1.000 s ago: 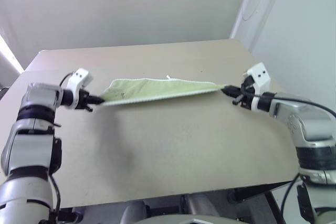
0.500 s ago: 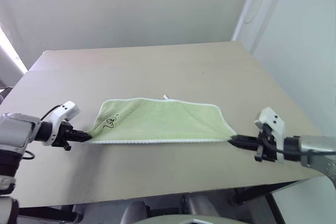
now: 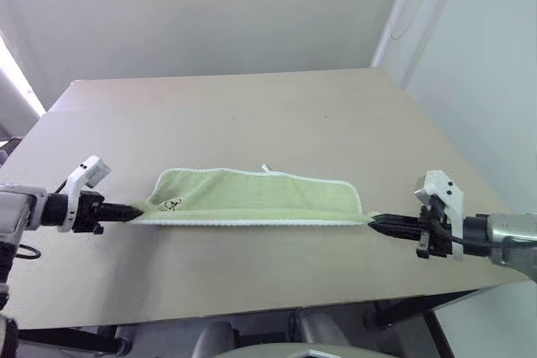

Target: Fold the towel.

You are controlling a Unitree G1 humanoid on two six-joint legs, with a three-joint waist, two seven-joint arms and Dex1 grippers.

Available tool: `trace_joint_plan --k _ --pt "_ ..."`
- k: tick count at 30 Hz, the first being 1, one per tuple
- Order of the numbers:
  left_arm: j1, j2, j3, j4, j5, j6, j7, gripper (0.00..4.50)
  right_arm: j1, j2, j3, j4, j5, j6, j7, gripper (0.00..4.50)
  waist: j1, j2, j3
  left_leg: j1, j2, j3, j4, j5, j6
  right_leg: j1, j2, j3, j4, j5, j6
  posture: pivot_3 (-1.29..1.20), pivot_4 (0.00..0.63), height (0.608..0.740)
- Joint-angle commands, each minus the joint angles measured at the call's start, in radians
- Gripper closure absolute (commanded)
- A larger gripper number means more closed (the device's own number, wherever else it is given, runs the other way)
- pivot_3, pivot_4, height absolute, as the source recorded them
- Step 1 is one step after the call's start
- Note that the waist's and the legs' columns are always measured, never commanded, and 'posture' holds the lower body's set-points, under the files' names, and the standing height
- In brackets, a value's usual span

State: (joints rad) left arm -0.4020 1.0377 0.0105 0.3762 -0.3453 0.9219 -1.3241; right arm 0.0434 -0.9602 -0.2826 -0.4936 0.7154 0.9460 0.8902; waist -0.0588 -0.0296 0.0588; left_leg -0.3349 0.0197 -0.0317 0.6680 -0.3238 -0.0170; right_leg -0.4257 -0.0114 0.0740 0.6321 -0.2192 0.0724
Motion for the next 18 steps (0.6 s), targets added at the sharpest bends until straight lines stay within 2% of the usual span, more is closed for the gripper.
trace_joint_plan --k 1,6,18 --pt "-0.078 -0.015 -0.01 0.073 0.029 0.028 0.066 4.5 -0.075 0.007 0.026 0.099 -0.061 -0.017 -0.057 4.48 0.0 0.0 0.0 -0.001 0.0 0.0 0.0 0.0 0.0 -0.001 0.0 0.0 0.0 0.0 0.0 0.0 0.0 0.712" --pt "-0.187 -0.076 -0.041 0.164 0.035 0.032 0.098 4.5 -0.183 0.044 0.076 0.194 -0.073 -0.021 -0.089 4.48 0.003 0.0 0.0 -0.004 0.0 0.0 -0.001 0.0 0.0 -0.003 0.0 0.0 -0.001 0.0 0.0 0.0 0.0 0.712" --pt "-0.5 -0.256 -0.079 0.594 0.145 -0.108 0.171 4.5 -0.414 0.184 0.218 0.494 -0.209 -0.072 -0.168 4.48 0.014 0.0 -0.001 -0.003 -0.001 0.0 0.0 0.0 0.0 -0.001 0.001 0.0 0.0 0.001 -0.001 0.0 0.0 0.712"
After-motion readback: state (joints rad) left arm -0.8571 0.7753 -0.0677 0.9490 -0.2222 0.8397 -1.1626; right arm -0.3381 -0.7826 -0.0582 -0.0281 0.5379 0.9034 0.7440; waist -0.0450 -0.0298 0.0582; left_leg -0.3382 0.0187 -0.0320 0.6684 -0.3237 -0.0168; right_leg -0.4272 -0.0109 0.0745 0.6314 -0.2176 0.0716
